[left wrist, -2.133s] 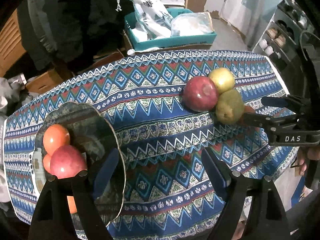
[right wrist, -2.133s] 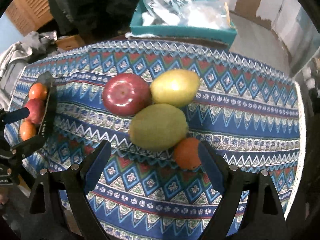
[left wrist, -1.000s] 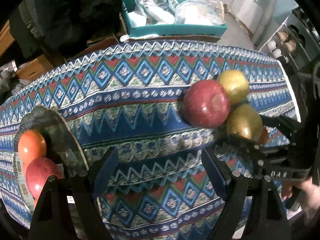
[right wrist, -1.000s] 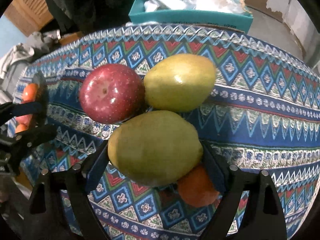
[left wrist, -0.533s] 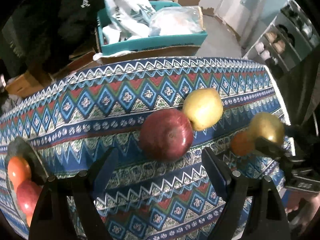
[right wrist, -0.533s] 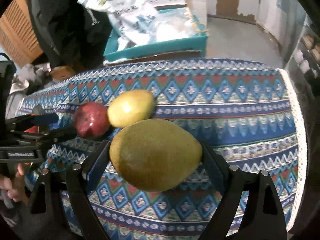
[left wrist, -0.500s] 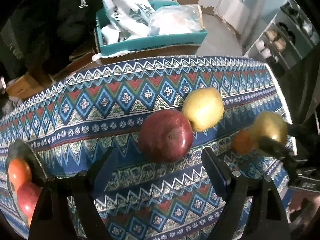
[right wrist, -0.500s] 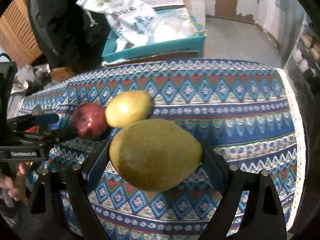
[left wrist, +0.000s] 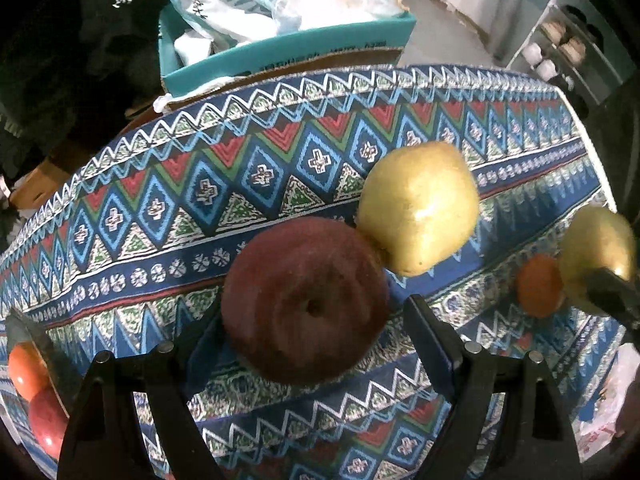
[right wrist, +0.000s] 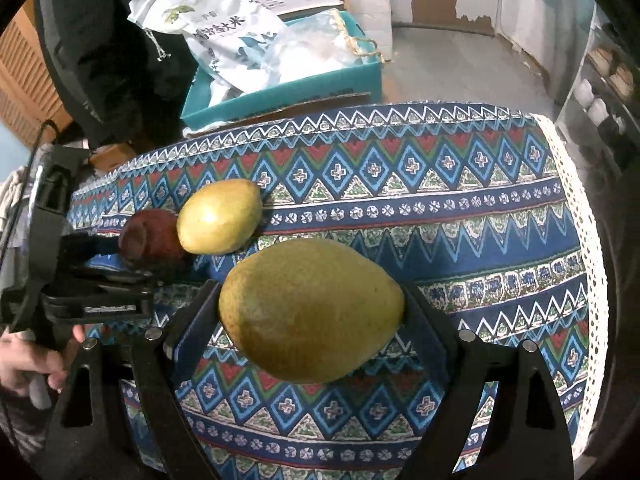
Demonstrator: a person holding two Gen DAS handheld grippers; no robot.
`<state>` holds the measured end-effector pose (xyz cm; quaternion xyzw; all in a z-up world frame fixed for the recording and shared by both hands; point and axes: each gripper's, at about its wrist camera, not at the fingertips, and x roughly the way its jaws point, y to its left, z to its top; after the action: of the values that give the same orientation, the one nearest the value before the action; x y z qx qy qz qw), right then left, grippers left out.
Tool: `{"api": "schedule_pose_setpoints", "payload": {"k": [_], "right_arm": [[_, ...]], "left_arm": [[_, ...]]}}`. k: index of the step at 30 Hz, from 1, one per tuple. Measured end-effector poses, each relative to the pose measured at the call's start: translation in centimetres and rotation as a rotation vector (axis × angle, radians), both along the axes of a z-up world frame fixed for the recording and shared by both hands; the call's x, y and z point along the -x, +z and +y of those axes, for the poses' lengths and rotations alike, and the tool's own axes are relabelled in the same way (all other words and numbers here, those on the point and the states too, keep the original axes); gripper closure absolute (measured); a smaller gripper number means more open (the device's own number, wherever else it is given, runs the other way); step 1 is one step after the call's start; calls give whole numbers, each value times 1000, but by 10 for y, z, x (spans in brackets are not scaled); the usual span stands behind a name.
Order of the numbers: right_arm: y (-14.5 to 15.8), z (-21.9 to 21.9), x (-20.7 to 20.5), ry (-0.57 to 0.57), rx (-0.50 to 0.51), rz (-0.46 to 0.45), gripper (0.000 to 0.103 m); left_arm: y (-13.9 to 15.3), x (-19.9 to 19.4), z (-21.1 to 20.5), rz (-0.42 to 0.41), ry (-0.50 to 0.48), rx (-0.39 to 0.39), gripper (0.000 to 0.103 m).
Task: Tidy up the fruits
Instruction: 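Carry the red apple over the glass plate while the right tool carries the mango there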
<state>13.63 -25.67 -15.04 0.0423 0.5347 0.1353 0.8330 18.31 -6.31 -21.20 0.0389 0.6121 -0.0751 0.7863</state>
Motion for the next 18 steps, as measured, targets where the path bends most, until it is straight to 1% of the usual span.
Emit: {"api": "schedule_pose_setpoints", "payload": {"k": [4,6,7,14,18], "right_arm": [[-1,-1,-1,-2,-1,4,16],[-2,-1,-1,-1,1,5,16],[-2,0,-1,-1,2,5,16],[-2,5,1,4,16,-3,16],[4,8,4,7,17,-16,16]], "left_arm": [[-7,-1,1,-14,0,-6,17],[-7,0,3,-32,9,-11,23],[-6,0,4,-37,11,-6,29],[-4,7,13,-35,27,17,29],[3,17,14,-38,27,34,29]]}}
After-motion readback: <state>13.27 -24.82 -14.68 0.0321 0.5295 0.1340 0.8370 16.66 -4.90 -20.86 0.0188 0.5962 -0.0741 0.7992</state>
